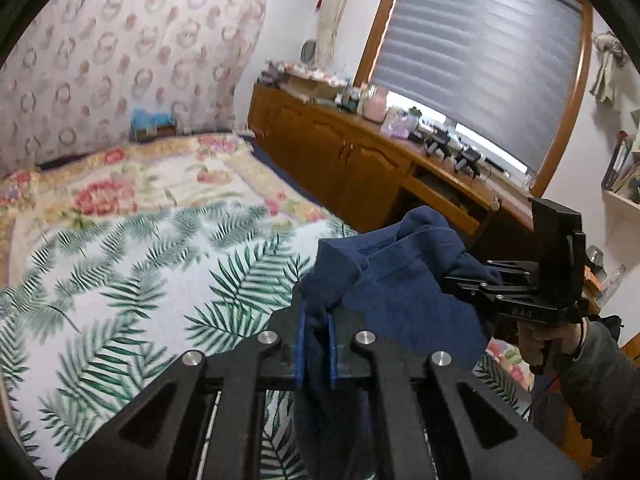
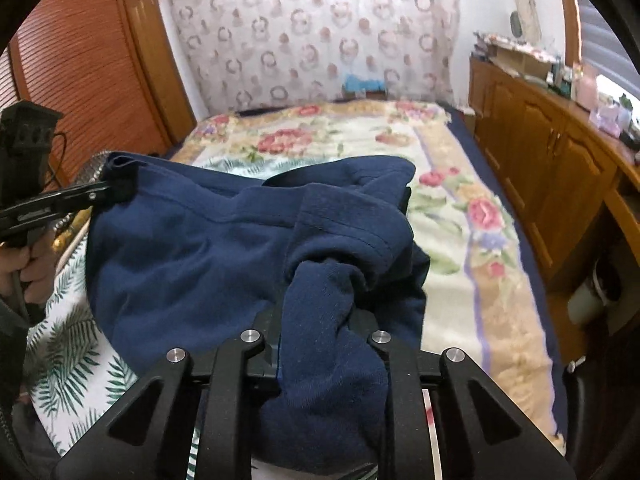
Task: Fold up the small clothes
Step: 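Lift the folded shirt with both grippers and carry it toward the yellow plush toy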
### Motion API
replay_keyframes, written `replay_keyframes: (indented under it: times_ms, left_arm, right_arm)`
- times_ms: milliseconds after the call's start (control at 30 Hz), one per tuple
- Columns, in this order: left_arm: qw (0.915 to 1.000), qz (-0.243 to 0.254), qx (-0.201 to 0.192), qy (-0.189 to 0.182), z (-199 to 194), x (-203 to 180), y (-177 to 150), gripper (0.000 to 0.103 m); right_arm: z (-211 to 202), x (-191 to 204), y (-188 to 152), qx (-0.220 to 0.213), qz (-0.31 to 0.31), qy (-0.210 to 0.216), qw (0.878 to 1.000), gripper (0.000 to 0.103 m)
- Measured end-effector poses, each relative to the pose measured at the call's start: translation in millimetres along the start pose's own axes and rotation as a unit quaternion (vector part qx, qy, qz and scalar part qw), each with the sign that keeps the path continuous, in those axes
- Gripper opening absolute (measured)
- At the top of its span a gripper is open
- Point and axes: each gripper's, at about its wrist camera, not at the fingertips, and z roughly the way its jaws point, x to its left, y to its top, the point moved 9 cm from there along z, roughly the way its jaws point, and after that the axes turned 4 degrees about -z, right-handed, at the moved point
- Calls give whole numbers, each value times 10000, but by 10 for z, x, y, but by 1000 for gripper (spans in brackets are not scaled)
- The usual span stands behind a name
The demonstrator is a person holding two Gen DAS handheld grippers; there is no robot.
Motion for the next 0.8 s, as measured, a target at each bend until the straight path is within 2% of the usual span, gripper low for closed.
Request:
replay_keyframes:
  times_ms: [200,500,700,800]
  left_arm:
    - [9987,42,-402,324,-474,149,132,5]
    - [9912,-199,-890,960,-1225,784,126,5]
    - [9814,-431,-1261,1379,-1771,1269,83,5]
    - [9735,-558,-1483,1646,-2070,1544,41,5]
  right_arm:
    - [-107,288,328,-337,-270,118,9990,18]
    - [81,1138,899,-554,-1003,521,9921,18]
    - [341,1778,1310,-613,-1574,882,9817,18]
    - [447,2174,1564,-662,-1954,1025,9731,18]
